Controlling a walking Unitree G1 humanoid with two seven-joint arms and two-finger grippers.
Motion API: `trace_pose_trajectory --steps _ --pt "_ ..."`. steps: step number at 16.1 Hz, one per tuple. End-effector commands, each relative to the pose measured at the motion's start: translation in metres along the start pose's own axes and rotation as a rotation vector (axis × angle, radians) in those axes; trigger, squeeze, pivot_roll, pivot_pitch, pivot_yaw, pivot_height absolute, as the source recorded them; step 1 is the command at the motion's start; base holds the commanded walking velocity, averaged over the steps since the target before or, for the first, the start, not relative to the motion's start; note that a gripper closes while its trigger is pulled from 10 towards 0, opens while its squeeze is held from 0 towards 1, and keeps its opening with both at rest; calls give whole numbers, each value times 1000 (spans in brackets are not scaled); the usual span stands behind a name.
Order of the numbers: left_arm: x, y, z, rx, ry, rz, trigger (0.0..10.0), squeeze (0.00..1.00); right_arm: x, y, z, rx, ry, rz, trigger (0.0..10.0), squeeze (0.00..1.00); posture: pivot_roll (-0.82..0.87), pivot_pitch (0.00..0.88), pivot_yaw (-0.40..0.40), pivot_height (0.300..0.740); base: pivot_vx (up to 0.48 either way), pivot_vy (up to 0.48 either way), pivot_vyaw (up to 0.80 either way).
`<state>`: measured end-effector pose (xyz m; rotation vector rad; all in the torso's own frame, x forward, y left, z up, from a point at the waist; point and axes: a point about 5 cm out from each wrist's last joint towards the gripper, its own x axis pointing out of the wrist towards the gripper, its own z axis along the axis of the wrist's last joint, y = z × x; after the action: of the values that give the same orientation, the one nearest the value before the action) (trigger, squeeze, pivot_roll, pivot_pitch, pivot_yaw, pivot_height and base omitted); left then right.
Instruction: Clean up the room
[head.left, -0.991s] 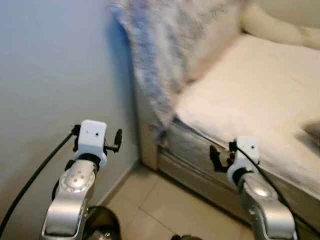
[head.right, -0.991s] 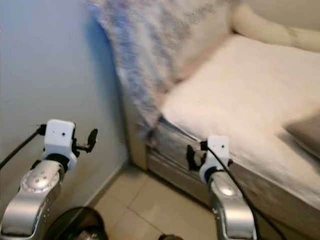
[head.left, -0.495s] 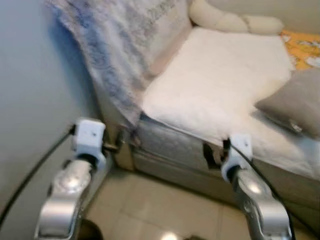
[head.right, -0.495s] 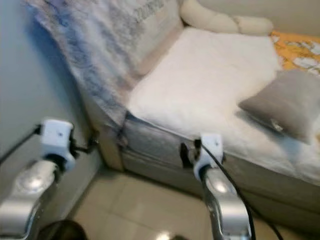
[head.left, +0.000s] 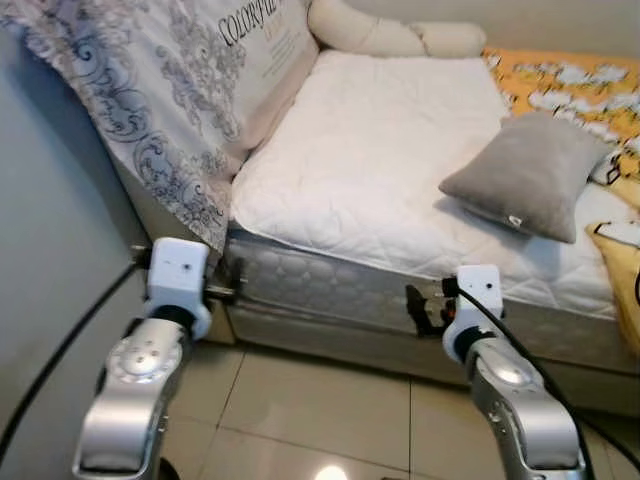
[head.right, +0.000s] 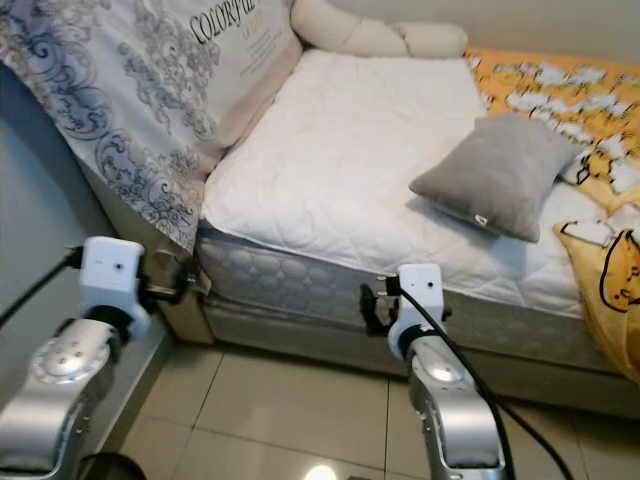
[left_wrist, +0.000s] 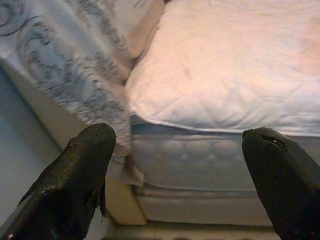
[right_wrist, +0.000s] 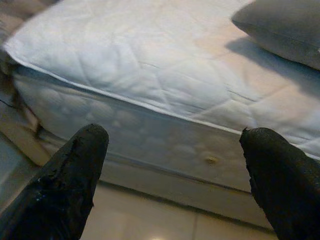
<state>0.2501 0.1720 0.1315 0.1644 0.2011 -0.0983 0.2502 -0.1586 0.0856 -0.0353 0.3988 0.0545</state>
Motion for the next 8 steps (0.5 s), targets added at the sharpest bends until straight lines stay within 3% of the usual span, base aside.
trace_pose_trajectory --steps 1,2,8 --pt "0 3 0 11 0 12 10000 0 1 1 4 -6 -21 4 10000 0 23 0 24 740 0 -315 0" --pt "0 3 1 15 -2 14 10000 0 1 3 5 -8 -24 11 10000 0 23 0 24 740 0 -296 0" --pt "1 5 4 16 -20 24 10000 0 2 2 4 2 -21 12 10000 0 22 0 25 740 0 0 0"
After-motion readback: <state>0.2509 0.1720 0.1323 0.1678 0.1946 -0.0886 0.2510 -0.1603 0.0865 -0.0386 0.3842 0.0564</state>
